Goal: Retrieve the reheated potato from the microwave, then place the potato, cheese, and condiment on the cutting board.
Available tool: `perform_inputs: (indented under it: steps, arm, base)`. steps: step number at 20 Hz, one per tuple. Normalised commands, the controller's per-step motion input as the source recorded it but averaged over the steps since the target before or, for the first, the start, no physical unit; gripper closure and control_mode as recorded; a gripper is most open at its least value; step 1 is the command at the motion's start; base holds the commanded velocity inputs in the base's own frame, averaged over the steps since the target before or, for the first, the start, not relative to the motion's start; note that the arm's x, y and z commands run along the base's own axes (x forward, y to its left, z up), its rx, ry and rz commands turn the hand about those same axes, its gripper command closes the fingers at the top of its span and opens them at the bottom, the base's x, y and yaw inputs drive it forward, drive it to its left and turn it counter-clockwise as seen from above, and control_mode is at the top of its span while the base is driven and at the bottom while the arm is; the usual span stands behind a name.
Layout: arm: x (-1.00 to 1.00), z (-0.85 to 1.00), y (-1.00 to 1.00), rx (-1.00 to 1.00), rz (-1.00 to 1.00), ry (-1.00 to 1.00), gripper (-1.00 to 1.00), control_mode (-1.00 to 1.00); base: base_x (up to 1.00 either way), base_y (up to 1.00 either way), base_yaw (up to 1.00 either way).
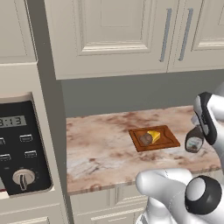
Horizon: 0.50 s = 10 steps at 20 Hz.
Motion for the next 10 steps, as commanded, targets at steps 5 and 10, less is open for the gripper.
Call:
perform_inputs:
  steps: [5,10]
  arm:
    - [0.00,-0.09,-0.30,0.00,0.29,0.00,-1.00,-1.00]
    - [0.00,-0.11,-0.23,0.01,0.35,-0.01,-1.00,-1.00]
  base:
    - [0.00,0.00,0.00]
    - [0.00,0.00,0.00]
